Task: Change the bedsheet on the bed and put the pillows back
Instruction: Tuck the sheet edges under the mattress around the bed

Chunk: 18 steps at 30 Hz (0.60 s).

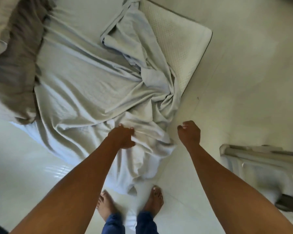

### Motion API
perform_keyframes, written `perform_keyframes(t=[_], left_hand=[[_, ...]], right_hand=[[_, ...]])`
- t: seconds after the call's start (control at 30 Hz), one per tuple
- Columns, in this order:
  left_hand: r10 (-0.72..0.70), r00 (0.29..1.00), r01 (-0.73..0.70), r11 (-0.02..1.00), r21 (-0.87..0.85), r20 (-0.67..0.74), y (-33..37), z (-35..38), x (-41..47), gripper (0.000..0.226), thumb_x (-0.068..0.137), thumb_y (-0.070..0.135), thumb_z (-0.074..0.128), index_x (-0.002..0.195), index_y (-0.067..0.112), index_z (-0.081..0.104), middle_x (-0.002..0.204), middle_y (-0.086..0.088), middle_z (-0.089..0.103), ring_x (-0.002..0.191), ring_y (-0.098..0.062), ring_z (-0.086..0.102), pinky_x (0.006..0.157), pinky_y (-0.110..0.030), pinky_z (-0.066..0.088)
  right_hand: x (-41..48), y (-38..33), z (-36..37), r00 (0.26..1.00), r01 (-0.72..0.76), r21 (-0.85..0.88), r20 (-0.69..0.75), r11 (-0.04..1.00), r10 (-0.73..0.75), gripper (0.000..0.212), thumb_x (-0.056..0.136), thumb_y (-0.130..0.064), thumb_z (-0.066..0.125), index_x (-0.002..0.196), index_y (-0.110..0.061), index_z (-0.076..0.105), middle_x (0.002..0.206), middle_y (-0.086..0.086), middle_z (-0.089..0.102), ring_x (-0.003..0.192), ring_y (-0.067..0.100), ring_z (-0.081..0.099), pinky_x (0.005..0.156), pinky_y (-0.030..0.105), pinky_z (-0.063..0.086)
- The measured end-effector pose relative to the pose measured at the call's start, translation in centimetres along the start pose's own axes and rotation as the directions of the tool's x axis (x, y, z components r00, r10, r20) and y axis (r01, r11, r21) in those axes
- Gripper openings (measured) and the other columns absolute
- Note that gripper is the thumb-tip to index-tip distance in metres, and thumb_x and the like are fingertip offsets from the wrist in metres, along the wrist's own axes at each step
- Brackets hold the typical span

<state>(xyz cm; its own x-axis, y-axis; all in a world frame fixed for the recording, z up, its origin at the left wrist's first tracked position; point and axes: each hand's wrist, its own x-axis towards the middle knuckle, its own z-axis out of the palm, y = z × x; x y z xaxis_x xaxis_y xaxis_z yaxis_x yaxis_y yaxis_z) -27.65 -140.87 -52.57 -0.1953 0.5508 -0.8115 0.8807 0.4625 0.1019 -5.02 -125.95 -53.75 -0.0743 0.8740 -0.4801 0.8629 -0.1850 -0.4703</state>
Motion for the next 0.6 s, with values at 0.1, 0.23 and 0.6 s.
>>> perform_keyframes(t=[0.1, 0.23, 0.6], left_hand=[[-0.032, 0.999, 0.032, 0.999, 0.013, 0.028, 1.3, -3.9, 0.8, 0.058, 0.090, 0.052, 0.063, 0.138, 0.020, 0.056, 0.139, -0.005, 0.059, 0.127, -0.027, 0.056, 0.102, -0.039, 0.049], [-0.209, 0.927, 0.142, 0.964, -0.225, -0.312, 2.6, -9.6, 3.4, 0.033, 0.093, 0.038, 0.057, 0.114, 0.014, 0.066, 0.118, -0.010, 0.067, 0.107, -0.031, 0.066, 0.085, -0.035, 0.049], [-0.711, 0.668, -0.113, 0.192, -0.975, -0.217, 2.0, -20.7, 16.3, 0.064, 0.096, 0.051, 0.060, 0.141, 0.008, 0.046, 0.127, -0.012, 0.064, 0.124, -0.034, 0.058, 0.096, -0.032, 0.041]], right_hand=[[4.4, -6.4, -2.0, 0.982, 0.168, -0.047, 0.095, 0.985, -0.163, 0.031, 0.090, -0.023, 0.065, 0.117, -0.007, 0.063, 0.120, 0.014, 0.069, 0.117, 0.034, 0.062, 0.097, 0.035, 0.047], [10.1, -13.3, -3.2, 0.926, 0.355, -0.090, 0.171, 0.931, -0.336, 0.035, 0.088, -0.026, 0.066, 0.119, -0.011, 0.059, 0.121, 0.012, 0.065, 0.117, 0.033, 0.060, 0.101, 0.041, 0.048], [24.2, -19.2, -1.4, 0.892, 0.453, -0.113, 0.076, 0.884, -0.447, 0.018, 0.094, -0.031, 0.064, 0.093, -0.014, 0.061, 0.085, 0.004, 0.062, 0.081, 0.028, 0.059, 0.068, 0.031, 0.036]])
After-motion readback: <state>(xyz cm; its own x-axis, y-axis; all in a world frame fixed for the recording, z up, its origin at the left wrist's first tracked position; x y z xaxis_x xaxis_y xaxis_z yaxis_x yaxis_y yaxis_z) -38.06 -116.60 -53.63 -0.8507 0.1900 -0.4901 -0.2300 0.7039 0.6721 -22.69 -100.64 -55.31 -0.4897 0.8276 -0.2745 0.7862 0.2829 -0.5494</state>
